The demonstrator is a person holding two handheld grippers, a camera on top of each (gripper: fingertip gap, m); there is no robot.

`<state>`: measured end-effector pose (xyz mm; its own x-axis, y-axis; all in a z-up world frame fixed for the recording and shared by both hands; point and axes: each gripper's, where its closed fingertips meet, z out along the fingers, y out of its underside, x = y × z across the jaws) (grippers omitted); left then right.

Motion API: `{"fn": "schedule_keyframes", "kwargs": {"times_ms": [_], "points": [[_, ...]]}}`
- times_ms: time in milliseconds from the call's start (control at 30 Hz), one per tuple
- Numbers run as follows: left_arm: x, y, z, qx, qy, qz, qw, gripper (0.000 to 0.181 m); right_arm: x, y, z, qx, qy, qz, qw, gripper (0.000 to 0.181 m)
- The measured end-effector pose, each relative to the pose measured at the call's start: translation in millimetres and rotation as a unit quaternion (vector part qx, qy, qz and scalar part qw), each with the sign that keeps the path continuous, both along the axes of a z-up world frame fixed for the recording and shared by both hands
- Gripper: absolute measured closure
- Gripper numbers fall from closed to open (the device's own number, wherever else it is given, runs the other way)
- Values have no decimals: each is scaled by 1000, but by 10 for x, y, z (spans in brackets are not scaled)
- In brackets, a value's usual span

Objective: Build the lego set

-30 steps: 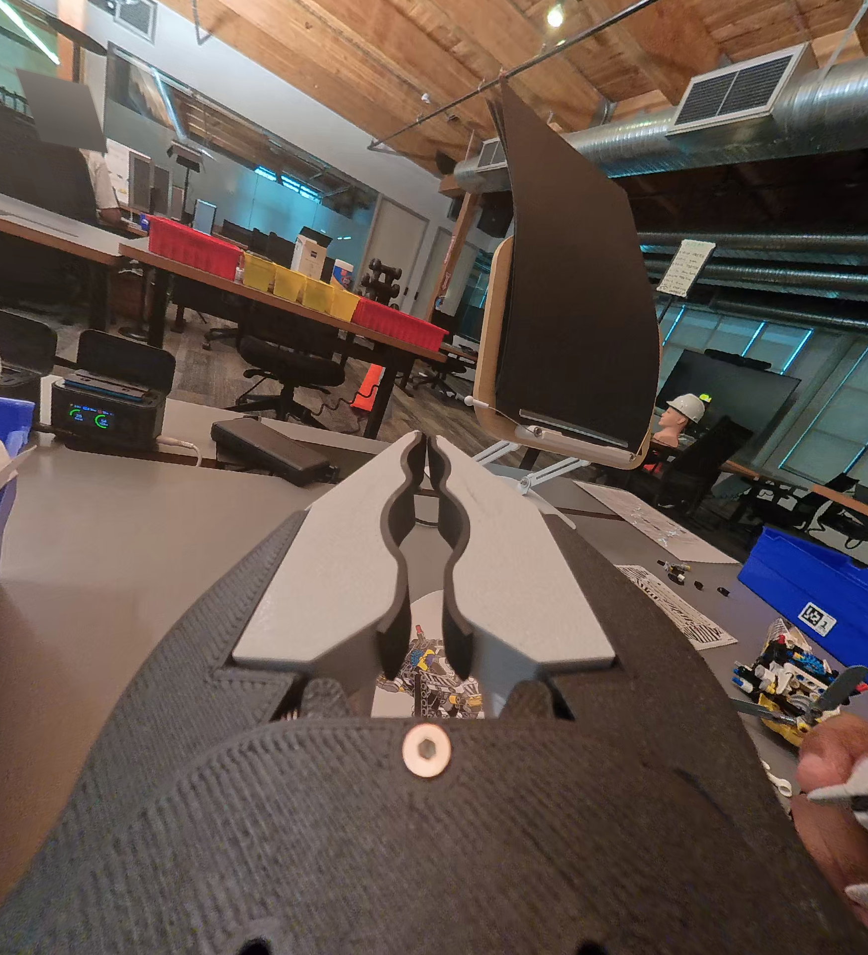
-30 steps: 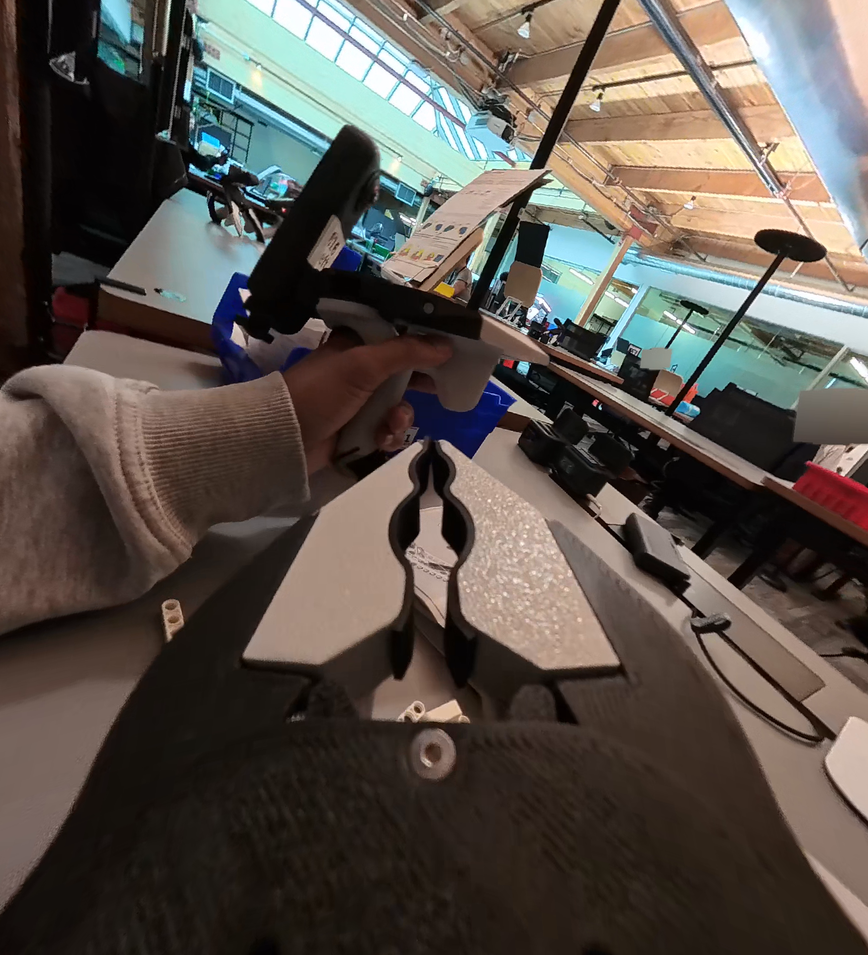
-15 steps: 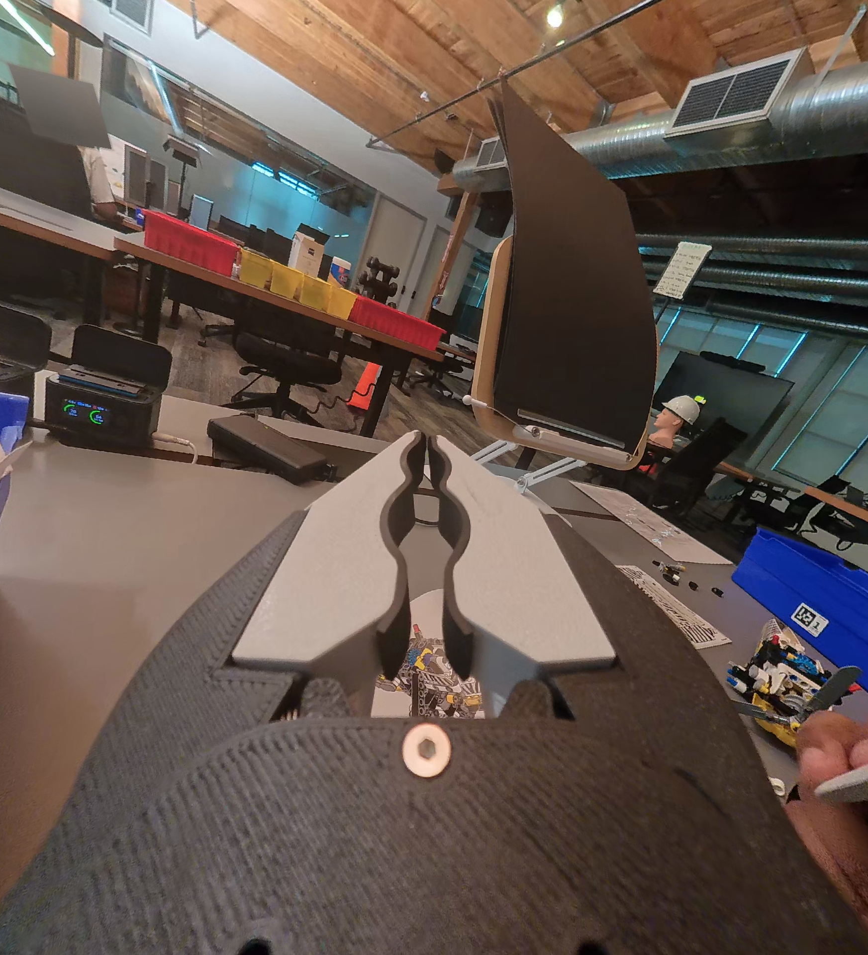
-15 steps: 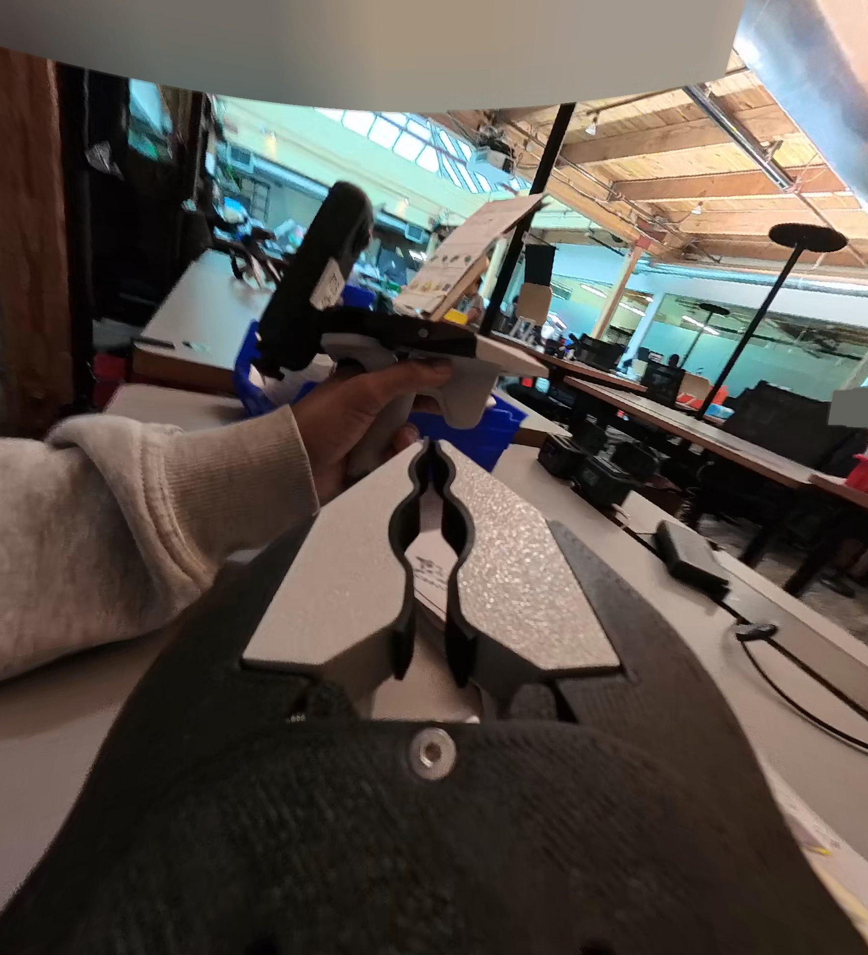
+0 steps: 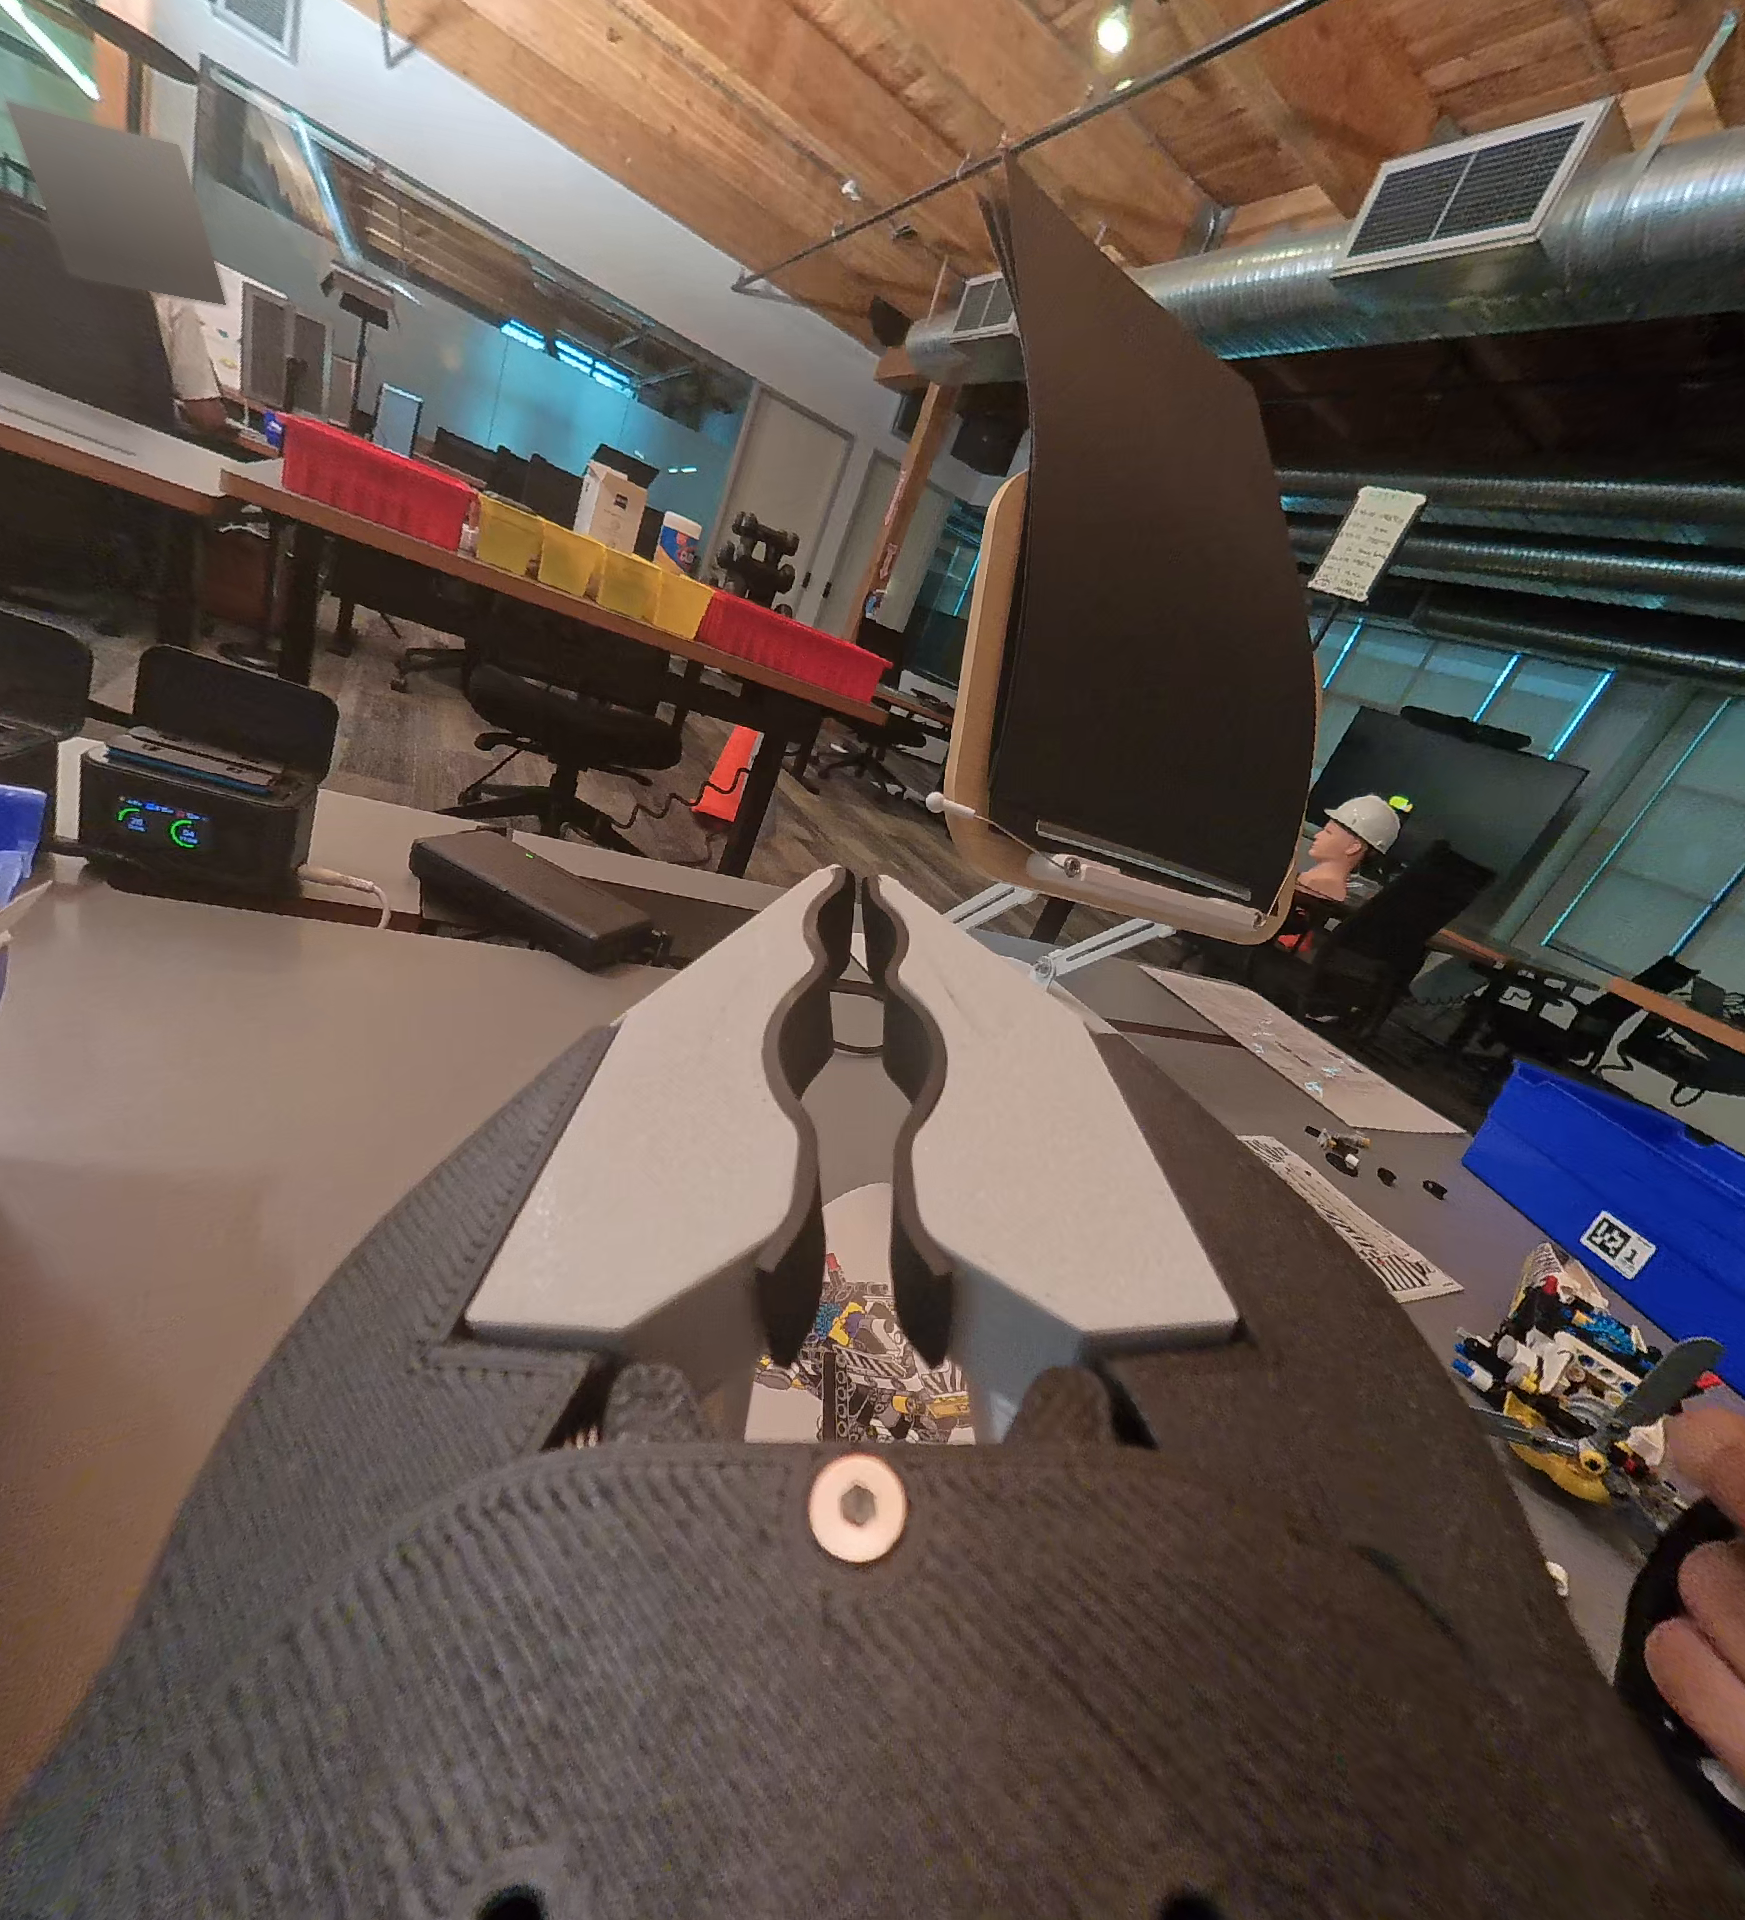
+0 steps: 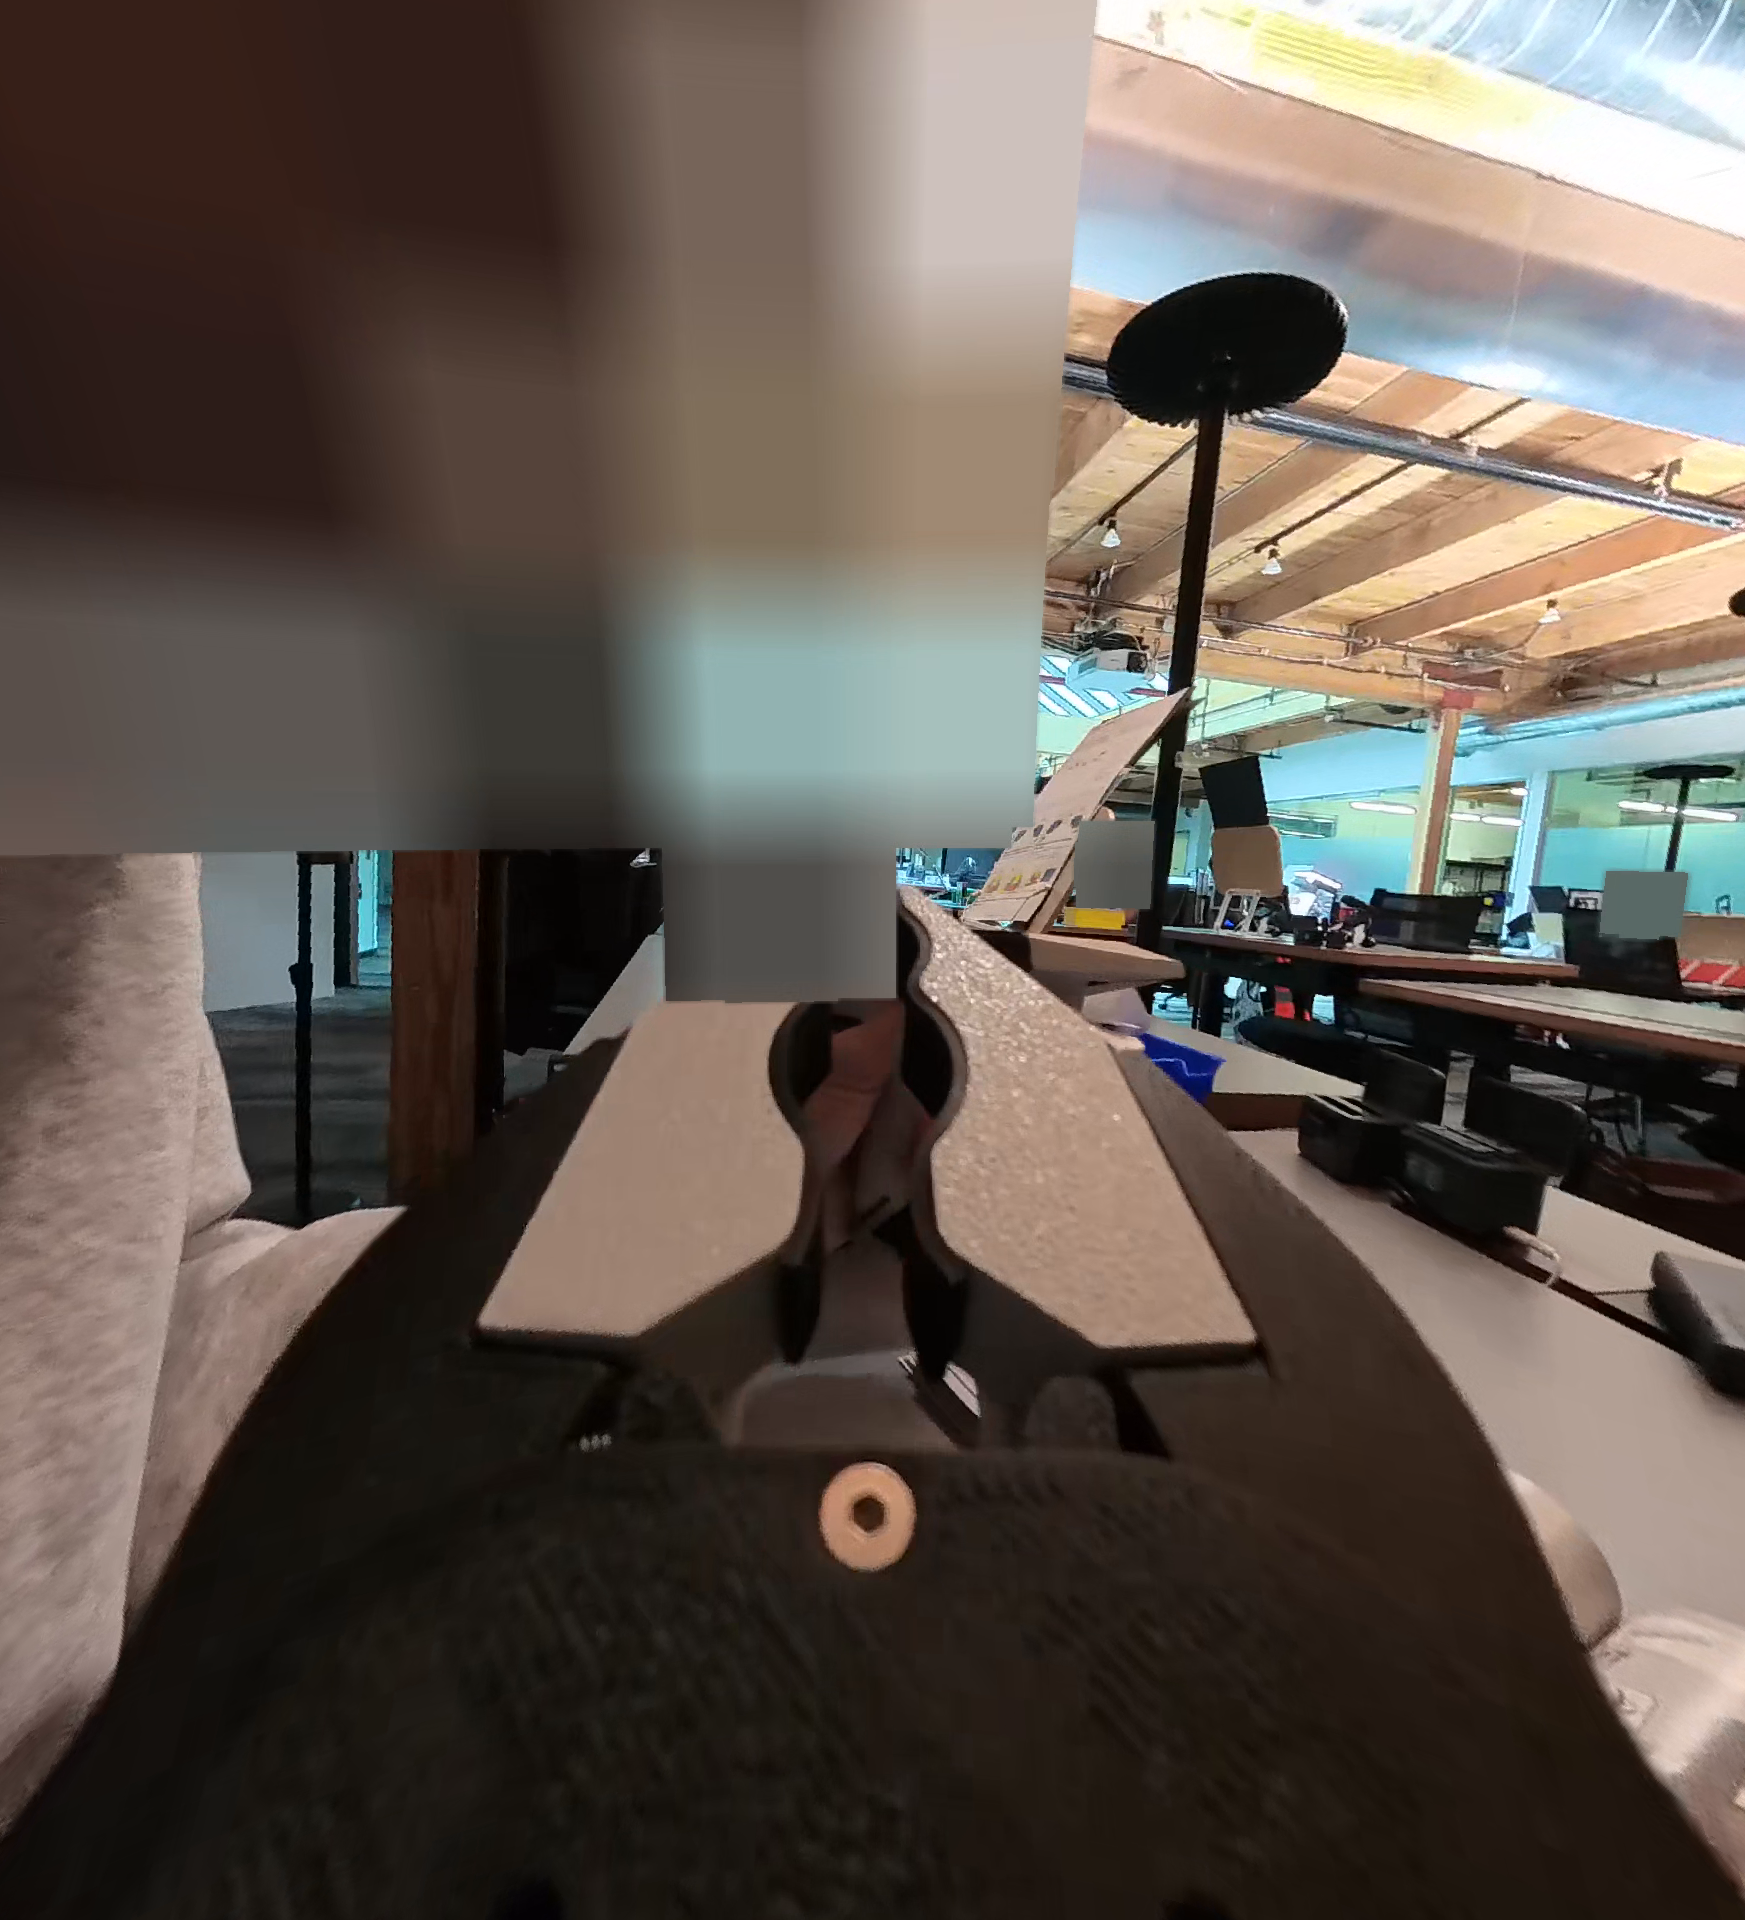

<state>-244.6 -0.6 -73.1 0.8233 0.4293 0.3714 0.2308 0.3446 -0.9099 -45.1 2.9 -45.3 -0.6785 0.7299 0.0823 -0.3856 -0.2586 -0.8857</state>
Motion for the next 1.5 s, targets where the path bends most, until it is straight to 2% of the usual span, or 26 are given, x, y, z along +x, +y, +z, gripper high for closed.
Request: {"fn": "schedule_keyframes", "kwargs": {"times_ms": [567, 1500], "points": [[5, 10, -3, -2, 0, -1, 1000, 181, 39, -115, -16, 41, 21, -12, 999, 178], [10, 20, -7, -3, -1, -3, 1000, 181, 43, -79, 15, 41, 30, -26, 998, 180]]}}
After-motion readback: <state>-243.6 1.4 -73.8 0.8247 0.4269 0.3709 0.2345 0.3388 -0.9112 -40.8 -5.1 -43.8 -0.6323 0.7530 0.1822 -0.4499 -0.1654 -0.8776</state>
